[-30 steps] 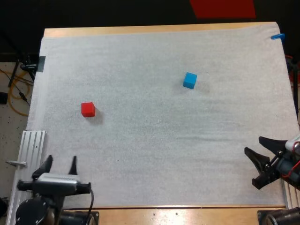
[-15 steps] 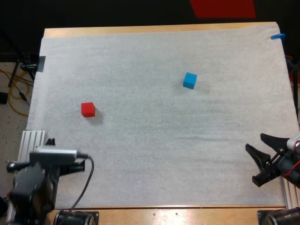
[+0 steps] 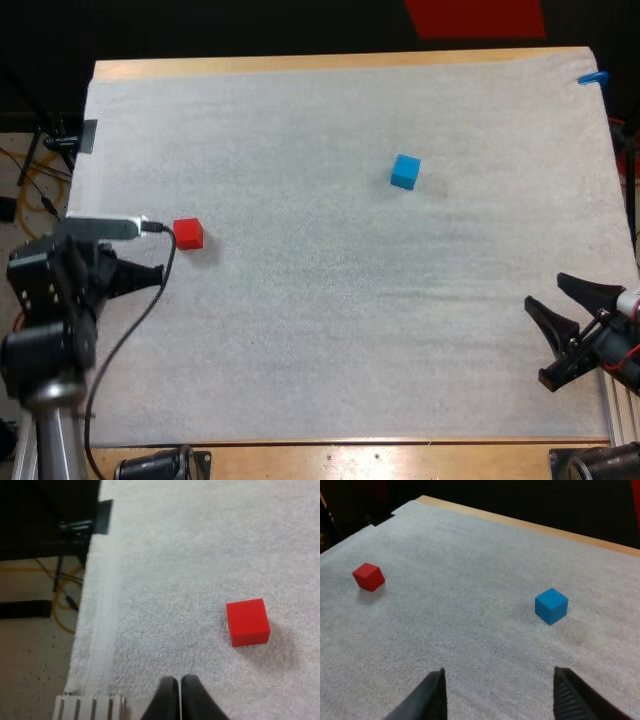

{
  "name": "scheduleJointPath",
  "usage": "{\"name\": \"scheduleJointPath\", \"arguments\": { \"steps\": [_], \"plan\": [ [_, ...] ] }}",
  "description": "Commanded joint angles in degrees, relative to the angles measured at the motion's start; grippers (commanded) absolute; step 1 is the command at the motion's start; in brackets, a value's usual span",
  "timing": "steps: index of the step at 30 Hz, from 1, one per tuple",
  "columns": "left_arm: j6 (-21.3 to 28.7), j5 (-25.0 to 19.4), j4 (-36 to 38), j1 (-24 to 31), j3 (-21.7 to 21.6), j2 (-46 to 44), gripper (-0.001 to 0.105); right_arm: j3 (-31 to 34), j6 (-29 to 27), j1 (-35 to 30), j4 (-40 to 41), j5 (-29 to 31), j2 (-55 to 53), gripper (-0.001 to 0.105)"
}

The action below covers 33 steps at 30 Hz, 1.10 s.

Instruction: Stack red cube on blue cube

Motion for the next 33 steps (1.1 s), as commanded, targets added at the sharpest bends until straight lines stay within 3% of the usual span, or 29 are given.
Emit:
{"name": "scheduleJointPath", "arguments": {
  "steps": [1,6,17,33],
  "plan": [
    [1.47,0.74,-0.92,0.04,-1.34,2.20,0.000,-0.54,-0.34,0.03,-0.68,0.02,0.07,0.047],
    [3.01,3.73,-1.02,0.04,-4.80,12.12,0.000,-0.54,-0.34,0.03,-0.68,0.02,0.07,0.047],
    [4.30,3.95,0.24,0.04,-13.38,32.88,0.000,-0.54,-0.34,0.03,-0.68,0.02,0.07,0.047],
    [3.49,6.87,2.50,0.04,-19.10,49.61,0.000,-0.54,-0.34,0.03,-0.68,0.39,0.07,0.047]
  ]
}}
